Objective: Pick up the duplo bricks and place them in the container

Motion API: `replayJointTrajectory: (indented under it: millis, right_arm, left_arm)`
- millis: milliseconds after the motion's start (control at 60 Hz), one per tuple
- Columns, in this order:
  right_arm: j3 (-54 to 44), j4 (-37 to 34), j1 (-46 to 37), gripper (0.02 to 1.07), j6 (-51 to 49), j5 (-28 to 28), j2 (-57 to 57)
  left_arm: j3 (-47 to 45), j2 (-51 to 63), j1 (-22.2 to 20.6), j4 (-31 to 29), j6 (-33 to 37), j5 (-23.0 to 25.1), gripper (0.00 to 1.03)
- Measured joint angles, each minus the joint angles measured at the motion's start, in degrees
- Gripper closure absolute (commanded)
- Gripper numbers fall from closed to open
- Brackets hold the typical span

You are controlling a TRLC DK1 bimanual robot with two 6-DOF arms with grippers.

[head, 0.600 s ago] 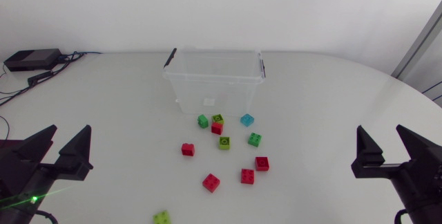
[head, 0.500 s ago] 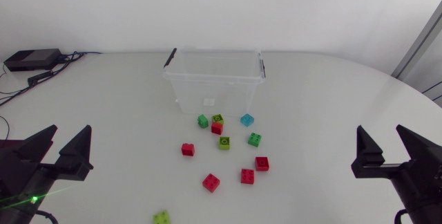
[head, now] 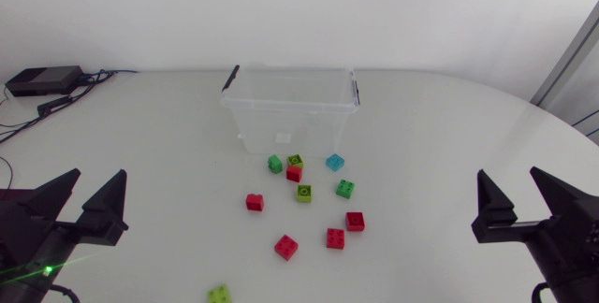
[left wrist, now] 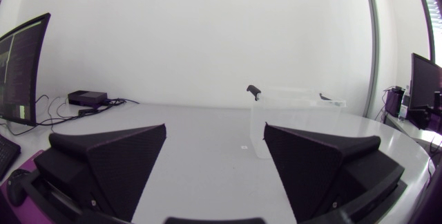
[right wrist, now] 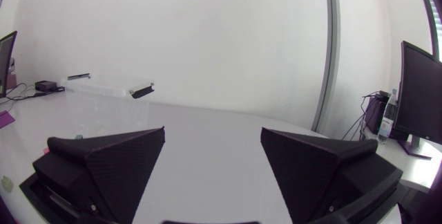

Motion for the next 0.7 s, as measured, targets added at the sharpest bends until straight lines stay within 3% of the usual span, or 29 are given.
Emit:
replayJointTrajectory:
  millis: [83, 167, 317, 400, 517, 700]
  right_arm:
    - [0.0, 0.7, 1.0, 0.07, 0.0, 0.0, 0.0]
    - [1.2, 0.8, 2.3, 0.07, 0.0, 0.0, 2.9]
    - [8.5, 0.8, 2.6, 0.07, 0.0, -2.8, 16.8]
    - [13.2, 0.5, 2.7, 0.07, 0.0, -4.6, 24.3]
    - [17.2, -2.6, 2.8, 0.07, 0.0, -7.8, 30.4]
    - [21.1, -8.3, 7.7, 0.07, -0.1, -10.7, 38.7]
  left_arm:
    - [0.9, 1.2, 0.0, 0.0, 0.0, 0.0, 0.06]
    - [5.3, 9.3, 0.0, 0.5, 0.0, 0.0, 0.06]
    - [15.5, 26.8, -1.2, 0.7, -0.9, 0.0, 0.06]
    - [20.1, 33.3, -4.5, -1.5, -0.9, 0.0, 0.06]
    - [26.2, 41.3, -10.4, -8.3, -0.8, 0.0, 0.06]
    - [36.9, 57.1, -15.1, -22.2, 7.9, 0.0, 0.06]
